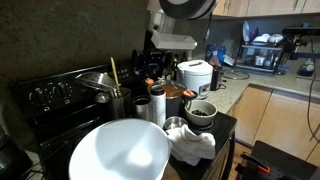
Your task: Use the wooden spatula to mix the contents of the bowl and put it back
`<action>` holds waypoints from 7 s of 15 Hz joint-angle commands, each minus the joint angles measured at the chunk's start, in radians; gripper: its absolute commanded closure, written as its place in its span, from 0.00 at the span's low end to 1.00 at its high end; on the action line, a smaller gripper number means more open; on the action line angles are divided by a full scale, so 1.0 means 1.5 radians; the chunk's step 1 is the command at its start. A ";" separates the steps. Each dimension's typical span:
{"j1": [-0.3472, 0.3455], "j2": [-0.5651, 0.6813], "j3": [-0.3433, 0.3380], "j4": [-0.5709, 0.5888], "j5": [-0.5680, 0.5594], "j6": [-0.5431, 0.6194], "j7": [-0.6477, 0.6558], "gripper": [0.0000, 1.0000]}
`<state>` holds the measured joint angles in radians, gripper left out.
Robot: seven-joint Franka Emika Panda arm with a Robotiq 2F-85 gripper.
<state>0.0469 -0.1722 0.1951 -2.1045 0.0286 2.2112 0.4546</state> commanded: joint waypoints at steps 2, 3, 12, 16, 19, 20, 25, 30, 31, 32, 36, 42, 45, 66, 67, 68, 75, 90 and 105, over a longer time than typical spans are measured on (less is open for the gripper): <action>0.005 0.101 -0.010 0.113 -0.056 0.066 0.044 0.00; 0.007 0.118 -0.014 0.127 -0.072 0.085 0.061 0.00; 0.067 0.291 -0.087 0.248 -0.253 0.218 0.229 0.00; 0.106 0.350 -0.127 0.300 -0.267 0.244 0.256 0.00; 0.128 0.386 -0.156 0.336 -0.266 0.250 0.260 0.00; 0.134 0.397 -0.165 0.347 -0.267 0.253 0.265 0.00; 0.163 0.446 -0.212 0.399 -0.277 0.257 0.272 0.00; 0.180 0.486 -0.241 0.442 -0.278 0.255 0.272 0.13; 0.182 0.491 -0.245 0.449 -0.276 0.254 0.270 0.26; 0.184 0.496 -0.249 0.454 -0.276 0.256 0.270 0.32; 0.192 0.507 -0.264 0.469 -0.276 0.263 0.275 0.65; 0.207 0.497 -0.272 0.472 -0.284 0.256 0.285 1.00; 0.221 0.482 -0.275 0.471 -0.300 0.244 0.283 0.97; 0.219 0.153 -0.208 0.329 -0.569 -0.055 0.450 0.97; 0.202 0.129 -0.189 0.307 -0.578 -0.078 0.458 0.97; 0.184 0.102 -0.170 0.277 -0.582 -0.099 0.461 0.97; 0.083 -0.015 -0.090 0.105 -0.559 -0.167 0.492 0.97; 0.007 -0.090 -0.065 -0.106 -0.568 -0.177 0.691 0.97; -0.030 -0.093 -0.085 -0.138 -0.659 -0.215 0.737 0.97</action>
<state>0.0114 -0.2850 0.0655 -2.2825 -0.9340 1.9011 1.5368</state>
